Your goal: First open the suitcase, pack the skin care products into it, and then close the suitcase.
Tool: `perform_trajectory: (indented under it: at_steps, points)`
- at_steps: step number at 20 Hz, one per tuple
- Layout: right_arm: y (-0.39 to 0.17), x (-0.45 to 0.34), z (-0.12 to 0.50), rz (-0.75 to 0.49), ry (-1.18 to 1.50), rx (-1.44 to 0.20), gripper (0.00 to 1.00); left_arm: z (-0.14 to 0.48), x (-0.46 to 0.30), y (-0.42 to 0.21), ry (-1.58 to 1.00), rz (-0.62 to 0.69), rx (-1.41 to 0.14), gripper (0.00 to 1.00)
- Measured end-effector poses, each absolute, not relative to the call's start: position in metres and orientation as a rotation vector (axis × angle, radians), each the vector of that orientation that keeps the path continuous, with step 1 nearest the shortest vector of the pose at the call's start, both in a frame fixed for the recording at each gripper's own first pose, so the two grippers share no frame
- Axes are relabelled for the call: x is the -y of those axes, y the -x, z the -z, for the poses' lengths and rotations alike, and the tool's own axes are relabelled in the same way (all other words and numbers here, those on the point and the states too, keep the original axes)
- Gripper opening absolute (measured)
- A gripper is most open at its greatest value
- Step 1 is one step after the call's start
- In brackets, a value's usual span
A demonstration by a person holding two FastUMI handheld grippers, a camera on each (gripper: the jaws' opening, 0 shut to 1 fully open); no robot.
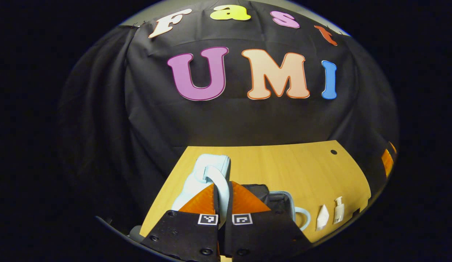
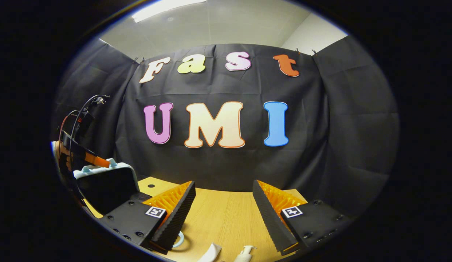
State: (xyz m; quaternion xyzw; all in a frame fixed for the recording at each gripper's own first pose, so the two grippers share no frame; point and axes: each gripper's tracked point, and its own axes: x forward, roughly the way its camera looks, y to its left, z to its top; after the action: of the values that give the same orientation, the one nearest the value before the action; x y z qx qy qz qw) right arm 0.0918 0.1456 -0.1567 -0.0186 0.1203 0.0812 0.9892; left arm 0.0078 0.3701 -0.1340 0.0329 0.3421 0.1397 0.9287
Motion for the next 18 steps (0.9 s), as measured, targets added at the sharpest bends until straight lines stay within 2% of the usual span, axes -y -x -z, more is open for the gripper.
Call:
perform_trajectory:
  at_steps: [7,10,18]
  points:
    - [-0.096,-0.186,0.17,-0.183,0.064,-0.266,1.0,0.157,-0.487,0.01,-0.099,-0.394,-0.725,0.0]
    - [-0.097,-0.202,0.175,-0.196,0.079,-0.272,1.0,0.171,-0.547,0.025,-0.115,-0.481,-0.731,0.0]
    - [-0.1,-0.225,0.196,-0.203,0.113,-0.338,1.0,0.269,-0.61,0.071,0.091,-0.557,-0.868,0.0]
